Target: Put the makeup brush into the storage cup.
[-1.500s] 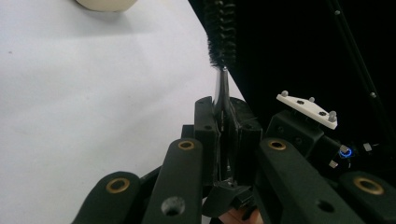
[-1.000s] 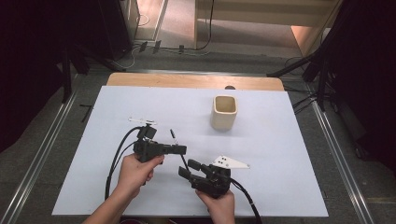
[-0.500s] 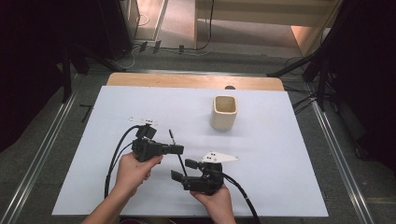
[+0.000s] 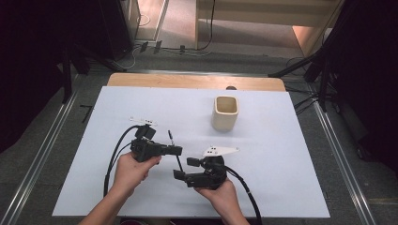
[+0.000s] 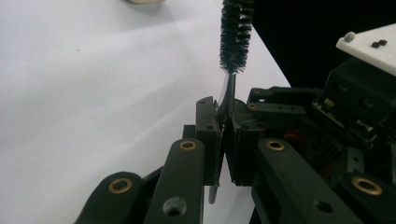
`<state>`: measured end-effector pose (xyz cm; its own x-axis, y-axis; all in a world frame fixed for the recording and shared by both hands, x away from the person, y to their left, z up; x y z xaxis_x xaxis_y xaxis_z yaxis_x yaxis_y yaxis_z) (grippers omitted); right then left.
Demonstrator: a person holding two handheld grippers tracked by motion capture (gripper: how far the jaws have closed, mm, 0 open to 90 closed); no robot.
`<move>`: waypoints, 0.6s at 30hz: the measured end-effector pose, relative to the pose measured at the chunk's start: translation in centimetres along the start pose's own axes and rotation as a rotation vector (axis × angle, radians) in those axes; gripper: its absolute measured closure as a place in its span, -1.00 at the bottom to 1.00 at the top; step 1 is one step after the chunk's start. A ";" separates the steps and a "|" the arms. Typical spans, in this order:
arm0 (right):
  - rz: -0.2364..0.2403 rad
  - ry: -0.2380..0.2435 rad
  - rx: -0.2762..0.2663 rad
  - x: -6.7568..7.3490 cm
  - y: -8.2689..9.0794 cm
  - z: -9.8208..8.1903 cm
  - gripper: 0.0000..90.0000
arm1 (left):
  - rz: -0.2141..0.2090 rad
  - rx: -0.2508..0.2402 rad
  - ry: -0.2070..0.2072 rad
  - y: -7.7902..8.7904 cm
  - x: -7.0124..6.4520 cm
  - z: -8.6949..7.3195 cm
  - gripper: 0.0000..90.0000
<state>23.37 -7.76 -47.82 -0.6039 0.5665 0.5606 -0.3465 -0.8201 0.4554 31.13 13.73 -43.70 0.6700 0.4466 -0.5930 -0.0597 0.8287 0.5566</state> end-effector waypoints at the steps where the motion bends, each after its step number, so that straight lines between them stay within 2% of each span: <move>1: -0.005 0.010 0.014 -0.1 0.1 0.1 -0.45 | 0.000 0.000 0.000 0.0 0.0 0.0 0.89; 4: -0.010 0.027 0.033 -0.5 0.4 0.2 -0.45 | 0.002 0.005 0.001 -0.1 0.0 0.0 0.89; 6: 0.002 0.021 0.036 -0.6 0.4 0.2 -0.45 | -0.005 0.005 0.004 -0.2 0.0 0.0 0.89; 11: 0.019 0.067 0.068 -0.7 0.1 0.2 -0.45 | -0.006 0.017 -0.007 -0.4 0.0 0.0 0.89; 14: 0.036 0.064 0.090 -0.9 0.2 0.4 -0.45 | -0.019 0.015 -0.001 -0.4 0.0 0.2 0.89; 18: 0.035 0.116 0.114 -1.1 0.6 0.9 -0.45 | -0.020 0.023 -0.014 -0.5 -0.2 0.3 0.89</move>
<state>24.44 -8.81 -47.52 -0.6953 0.5191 0.4971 -0.2437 -0.8209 0.5165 31.28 13.14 -43.71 0.6814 0.4253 -0.5957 -0.0292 0.8290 0.5584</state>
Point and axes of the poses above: each handheld gripper's, and its own axes: y roughly backward along the jaws, z roughly out of its top, x roughly to its left, the point moved 1 cm from there along -y, roughly forward along the jaws, and after that the axes turned 4 degrees about -y, right-handed, at the moved point
